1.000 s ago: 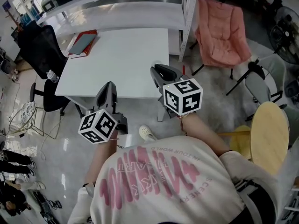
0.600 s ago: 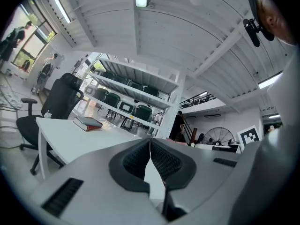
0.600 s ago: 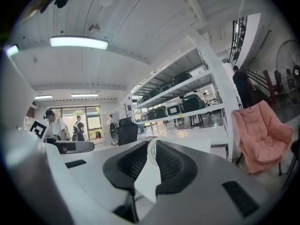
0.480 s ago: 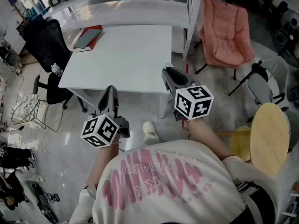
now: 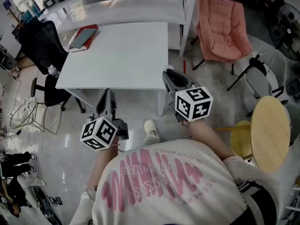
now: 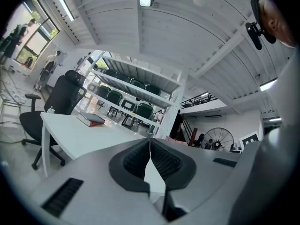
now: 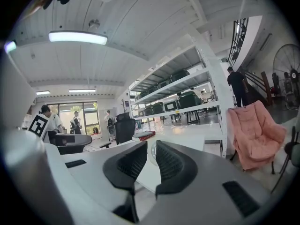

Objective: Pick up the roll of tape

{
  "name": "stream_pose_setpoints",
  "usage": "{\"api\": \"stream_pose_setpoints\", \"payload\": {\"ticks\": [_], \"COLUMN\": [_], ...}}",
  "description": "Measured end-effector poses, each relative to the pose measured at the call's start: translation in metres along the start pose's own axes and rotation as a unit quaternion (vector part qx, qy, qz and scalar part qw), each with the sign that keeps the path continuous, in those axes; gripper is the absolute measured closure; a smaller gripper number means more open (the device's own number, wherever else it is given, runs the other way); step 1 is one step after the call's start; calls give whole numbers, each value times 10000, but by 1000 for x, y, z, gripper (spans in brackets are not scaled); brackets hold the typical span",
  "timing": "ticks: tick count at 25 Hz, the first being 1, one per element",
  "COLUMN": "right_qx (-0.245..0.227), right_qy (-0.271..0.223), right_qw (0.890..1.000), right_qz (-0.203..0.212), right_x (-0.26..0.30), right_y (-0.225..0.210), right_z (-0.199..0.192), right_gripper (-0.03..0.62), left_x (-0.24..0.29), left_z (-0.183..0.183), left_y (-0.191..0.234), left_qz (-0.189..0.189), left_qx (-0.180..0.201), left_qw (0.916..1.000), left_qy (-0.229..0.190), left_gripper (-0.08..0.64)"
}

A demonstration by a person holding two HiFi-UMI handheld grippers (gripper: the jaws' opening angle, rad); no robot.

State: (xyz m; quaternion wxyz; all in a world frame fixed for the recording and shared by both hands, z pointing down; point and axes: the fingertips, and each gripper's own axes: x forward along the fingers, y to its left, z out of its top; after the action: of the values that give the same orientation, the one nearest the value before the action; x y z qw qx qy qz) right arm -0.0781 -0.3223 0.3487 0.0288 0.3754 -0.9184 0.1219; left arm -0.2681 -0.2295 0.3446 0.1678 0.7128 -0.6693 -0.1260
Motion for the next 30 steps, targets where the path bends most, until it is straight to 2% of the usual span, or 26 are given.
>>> {"api": "stream_pose_setpoints", "payload": {"ticks": [30], "right_qx": [-60], "right_qy": [114], "right_qw": [9999], "right_qz": [-55], "right_x": [13], "right_y": [-3], "right_z": [-14], "right_gripper": [520], "left_x": [-6], "left_z": [-8], "left_y": [19], "left_qz": [127], "left_qx": [-44], "left_qw": [9999], "left_qy": [29], "left_gripper": [535]}}
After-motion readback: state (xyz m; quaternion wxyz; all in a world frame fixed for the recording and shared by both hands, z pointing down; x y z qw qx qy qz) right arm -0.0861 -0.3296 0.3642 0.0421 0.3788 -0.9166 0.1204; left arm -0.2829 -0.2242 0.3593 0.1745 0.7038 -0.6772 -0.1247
